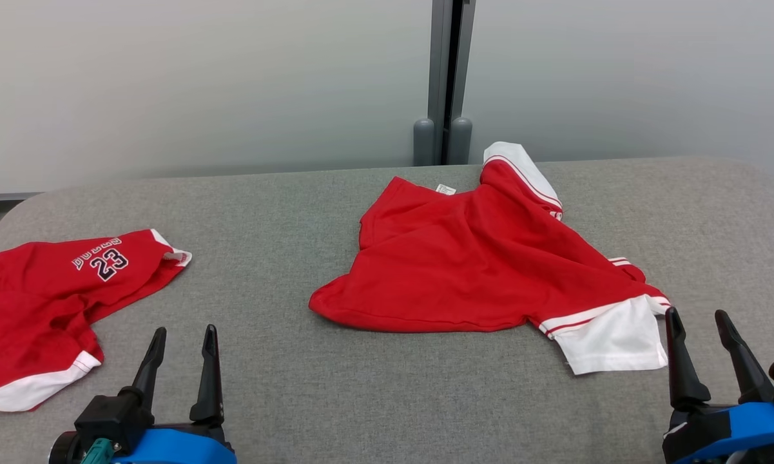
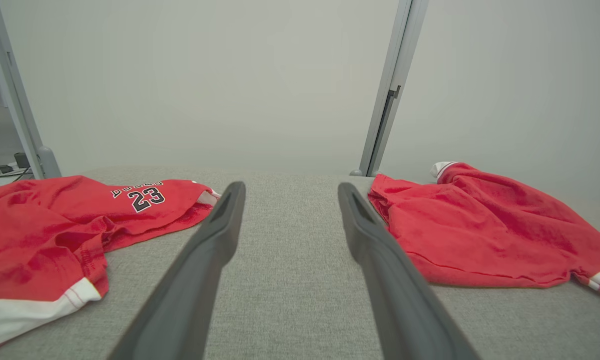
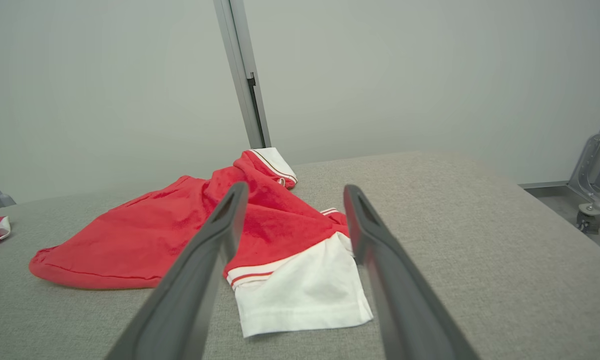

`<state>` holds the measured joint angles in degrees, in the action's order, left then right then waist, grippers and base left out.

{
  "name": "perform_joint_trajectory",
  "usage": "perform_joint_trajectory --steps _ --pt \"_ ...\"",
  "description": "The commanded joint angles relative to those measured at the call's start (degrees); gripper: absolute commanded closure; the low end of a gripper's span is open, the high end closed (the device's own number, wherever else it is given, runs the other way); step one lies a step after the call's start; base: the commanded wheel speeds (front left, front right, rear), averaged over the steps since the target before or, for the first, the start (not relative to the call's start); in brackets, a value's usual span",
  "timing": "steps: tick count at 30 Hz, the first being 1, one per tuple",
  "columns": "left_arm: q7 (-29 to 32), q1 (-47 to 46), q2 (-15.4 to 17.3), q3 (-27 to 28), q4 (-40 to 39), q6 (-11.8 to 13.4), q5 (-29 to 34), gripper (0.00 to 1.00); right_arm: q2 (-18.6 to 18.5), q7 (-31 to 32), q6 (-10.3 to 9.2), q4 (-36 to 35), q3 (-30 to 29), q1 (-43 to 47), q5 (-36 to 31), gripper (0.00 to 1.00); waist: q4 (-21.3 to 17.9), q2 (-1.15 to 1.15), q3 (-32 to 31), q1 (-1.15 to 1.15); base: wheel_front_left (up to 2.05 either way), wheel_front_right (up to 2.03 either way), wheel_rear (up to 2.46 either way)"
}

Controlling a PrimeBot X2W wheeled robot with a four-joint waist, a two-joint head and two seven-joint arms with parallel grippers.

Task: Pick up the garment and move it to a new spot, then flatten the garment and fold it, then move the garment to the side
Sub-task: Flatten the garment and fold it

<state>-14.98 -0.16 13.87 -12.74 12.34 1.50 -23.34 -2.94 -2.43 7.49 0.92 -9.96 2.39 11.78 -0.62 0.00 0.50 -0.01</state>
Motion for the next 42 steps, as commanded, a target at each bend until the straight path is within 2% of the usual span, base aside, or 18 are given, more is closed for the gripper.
perform_joint_trajectory --steps 1,10,14,19,23,26,33,37,38,39,40,41,42 --pt "-0.1 0.3 0.1 -0.1 -0.2 0.4 0.1 0.00 0.1 0.2 0.01 0.0 0.3 -0.7 0.2 0.00 0.0 0.00 0.2 0.01 0.00 0.00 0.00" --pt "1.1 -0.7 0.3 -1.1 0.2 0.3 0.1 0.00 0.1 1.6 0.01 -0.6 2.6 -0.8 -1.3 0.00 -0.1 0.00 1.0 0.01 0.00 0.00 0.00" --pt "2.5 -3.1 0.3 -2.6 1.0 -0.8 0.7 0.00 0.1 2.6 0.01 -0.5 3.8 -2.0 -2.2 0.00 -0.3 0.00 1.9 0.01 0.00 0.00 0.00" --pt "8.1 -10.2 -0.5 -6.2 5.6 -3.4 1.4 0.00 -0.8 5.7 0.01 0.2 4.2 -4.0 -3.8 0.00 -1.0 0.00 4.4 0.01 0.00 0.00 0.00" --pt "13.7 -17.4 -2.0 -8.5 12.4 -4.2 2.0 0.00 -1.6 9.7 0.01 2.0 4.3 -6.3 -4.3 0.00 -2.6 0.00 7.4 0.01 0.00 0.00 0.00" --pt "16.8 -22.8 -2.9 -9.3 19.0 -3.6 2.5 0.00 -1.8 12.2 0.01 5.2 4.3 -8.7 -4.5 0.00 -4.6 0.00 10.2 0.01 0.00 0.00 0.00" --pt "15.8 -27.5 -3.0 -8.6 27.1 -0.6 3.5 0.00 -1.2 12.2 0.01 11.2 3.9 -12.7 -4.5 0.00 -7.3 0.00 14.0 0.01 0.00 0.00 0.00" --pt "17.3 -28.1 -3.5 -8.6 30.1 -0.8 2.5 0.00 -0.7 13.0 0.01 13.9 3.1 -14.6 -4.4 0.00 -7.9 0.00 15.4 0.01 0.00 0.00 0.00" --pt "17.5 -27.6 -3.6 -8.6 30.6 -0.9 2.2 0.05 -0.6 13.1 0.01 14.4 3.0 -15.1 -4.6 0.00 -8.0 0.00 15.8 0.01 0.00 0.00 0.00" --pt "17.8 -27.3 -3.7 -8.7 31.1 -1.0 2.0 0.53 -0.5 13.2 0.01 15.0 2.8 -15.6 -4.6 0.00 -8.0 0.00 16.1 0.01 0.00 0.00 0.00" --pt "18.1 -27.1 -3.9 -8.8 31.5 -1.3 1.7 0.66 -0.4 13.4 0.01 15.6 2.6 -15.9 -4.4 0.00 -7.9 0.00 16.4 0.01 0.00 0.00 0.00" --pt "18.3 -26.8 -4.1 -8.9 31.7 -1.6 1.5 1.00 -0.3 13.7 0.01 16.2 2.5 -16.3 -4.5 0.00 -7.8 0.00 16.6 0.01 0.00 0.00 0.00" --pt "18.7 -26.4 -4.3 -9.2 31.9 -2.1 1.2 1.00 -0.3 14.0 0.01 16.8 2.1 -16.7 -4.7 0.00 -7.7 0.00 16.9 0.01 0.00 0.00 0.00"
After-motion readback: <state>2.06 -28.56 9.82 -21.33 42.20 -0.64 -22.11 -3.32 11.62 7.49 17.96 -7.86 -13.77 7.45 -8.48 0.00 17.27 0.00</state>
